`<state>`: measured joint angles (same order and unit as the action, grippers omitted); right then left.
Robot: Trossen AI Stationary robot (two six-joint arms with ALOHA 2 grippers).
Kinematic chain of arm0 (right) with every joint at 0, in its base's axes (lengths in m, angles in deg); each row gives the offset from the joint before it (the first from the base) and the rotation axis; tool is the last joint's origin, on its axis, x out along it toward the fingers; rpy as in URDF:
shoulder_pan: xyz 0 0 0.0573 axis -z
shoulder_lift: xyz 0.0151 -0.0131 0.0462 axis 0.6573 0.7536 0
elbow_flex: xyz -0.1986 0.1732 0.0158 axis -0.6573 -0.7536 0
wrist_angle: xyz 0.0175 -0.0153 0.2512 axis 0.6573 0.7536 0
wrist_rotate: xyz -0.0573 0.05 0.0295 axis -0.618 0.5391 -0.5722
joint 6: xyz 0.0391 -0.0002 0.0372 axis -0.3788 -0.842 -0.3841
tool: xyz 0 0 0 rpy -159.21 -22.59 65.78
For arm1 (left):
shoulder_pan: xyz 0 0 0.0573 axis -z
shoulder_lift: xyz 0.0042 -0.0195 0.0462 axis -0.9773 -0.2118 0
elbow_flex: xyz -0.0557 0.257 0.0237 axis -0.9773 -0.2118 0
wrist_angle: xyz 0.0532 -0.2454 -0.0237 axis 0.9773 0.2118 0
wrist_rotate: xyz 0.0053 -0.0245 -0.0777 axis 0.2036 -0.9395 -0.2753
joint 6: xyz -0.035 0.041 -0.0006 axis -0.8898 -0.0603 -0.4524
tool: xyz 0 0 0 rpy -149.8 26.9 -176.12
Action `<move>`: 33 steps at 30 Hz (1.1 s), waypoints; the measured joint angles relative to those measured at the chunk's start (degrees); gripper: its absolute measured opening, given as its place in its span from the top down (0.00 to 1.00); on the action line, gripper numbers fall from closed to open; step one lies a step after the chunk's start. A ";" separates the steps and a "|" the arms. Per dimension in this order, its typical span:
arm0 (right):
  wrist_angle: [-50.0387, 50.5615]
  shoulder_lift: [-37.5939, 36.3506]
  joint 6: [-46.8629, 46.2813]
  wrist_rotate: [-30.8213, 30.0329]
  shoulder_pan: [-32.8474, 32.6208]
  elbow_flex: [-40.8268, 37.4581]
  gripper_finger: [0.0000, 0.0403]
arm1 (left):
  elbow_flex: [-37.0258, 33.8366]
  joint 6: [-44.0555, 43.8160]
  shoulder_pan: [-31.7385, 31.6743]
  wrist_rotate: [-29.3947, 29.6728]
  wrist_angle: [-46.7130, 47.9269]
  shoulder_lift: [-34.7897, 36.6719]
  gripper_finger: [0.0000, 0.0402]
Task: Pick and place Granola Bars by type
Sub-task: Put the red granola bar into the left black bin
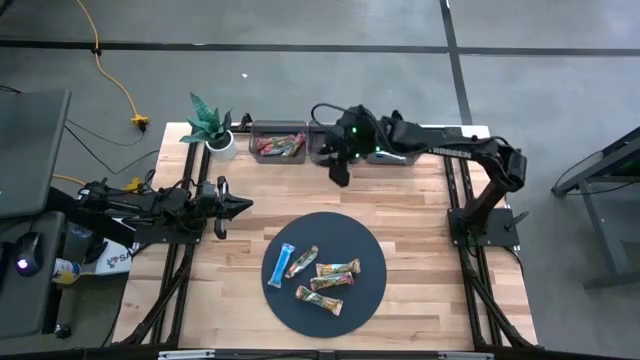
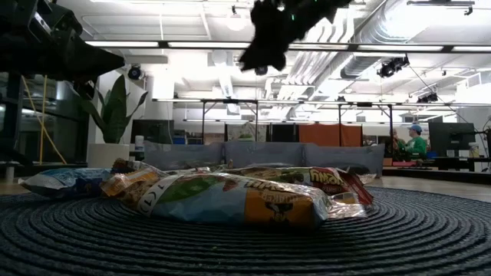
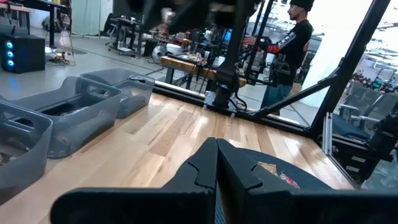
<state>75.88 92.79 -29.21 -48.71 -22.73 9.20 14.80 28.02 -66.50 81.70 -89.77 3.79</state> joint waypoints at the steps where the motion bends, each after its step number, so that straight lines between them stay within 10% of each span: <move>1: -0.99 -0.32 -0.94 -0.57 -1.48 0.00 0.64 | 0.00 0.00 0.00 0.00 -0.02 0.00 1.00; 20: -1.85 0.07 -10.71 -22.26 -27.96 0.00 0.60 | 0.02 0.00 0.00 0.00 0.00 0.02 1.00; 33: 5.04 3.08 -21.79 -25.21 -36.80 0.00 0.61 | 0.00 0.00 0.00 0.01 0.01 0.00 1.00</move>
<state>80.92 95.86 -51.00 -73.92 -59.54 9.20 14.80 28.02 -66.50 81.71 -89.76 3.79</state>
